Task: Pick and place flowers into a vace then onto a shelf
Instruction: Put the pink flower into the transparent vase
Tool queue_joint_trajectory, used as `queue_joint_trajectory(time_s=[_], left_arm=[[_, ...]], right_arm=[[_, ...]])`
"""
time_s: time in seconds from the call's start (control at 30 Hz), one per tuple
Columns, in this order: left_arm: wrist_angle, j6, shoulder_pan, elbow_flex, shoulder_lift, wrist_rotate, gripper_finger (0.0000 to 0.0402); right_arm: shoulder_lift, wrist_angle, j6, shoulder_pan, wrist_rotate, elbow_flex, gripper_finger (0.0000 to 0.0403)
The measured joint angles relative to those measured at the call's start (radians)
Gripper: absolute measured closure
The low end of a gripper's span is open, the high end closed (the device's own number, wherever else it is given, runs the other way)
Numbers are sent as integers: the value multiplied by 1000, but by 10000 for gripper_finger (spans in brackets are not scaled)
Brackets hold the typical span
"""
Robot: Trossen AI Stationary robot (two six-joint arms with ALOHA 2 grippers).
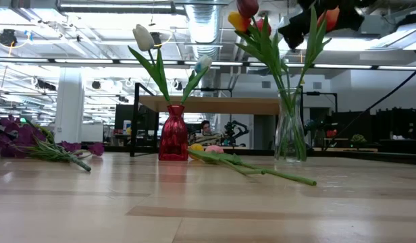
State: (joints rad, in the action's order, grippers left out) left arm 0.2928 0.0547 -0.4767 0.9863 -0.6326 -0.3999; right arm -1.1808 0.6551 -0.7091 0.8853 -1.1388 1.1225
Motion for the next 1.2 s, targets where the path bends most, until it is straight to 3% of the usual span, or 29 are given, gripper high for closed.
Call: queue_joint_trajectory(time_s=[0.17,0.37,0.43,0.57,0.77,1.0,1.2], left_arm=[[0,11,0,0,0,-19,194],[0,36,0,0,0,-31,194],[0,36,0,0,0,-31,194],[6,12,0,0,0,-27,194],[33,-65,0,0,0,49,194],[59,-78,0,0,5,106,194],[113,-97,0,0,20,112,194]], right_arm=[[78,-188,142,16,120,0,224],[174,-443,418,14,477,0,248],[208,-454,477,3,599,0,254],[276,-349,474,-58,692,0,258],[295,-194,488,-259,874,0,243],[275,-179,492,-568,1111,11,244],[276,-178,509,-831,1241,65,262]])
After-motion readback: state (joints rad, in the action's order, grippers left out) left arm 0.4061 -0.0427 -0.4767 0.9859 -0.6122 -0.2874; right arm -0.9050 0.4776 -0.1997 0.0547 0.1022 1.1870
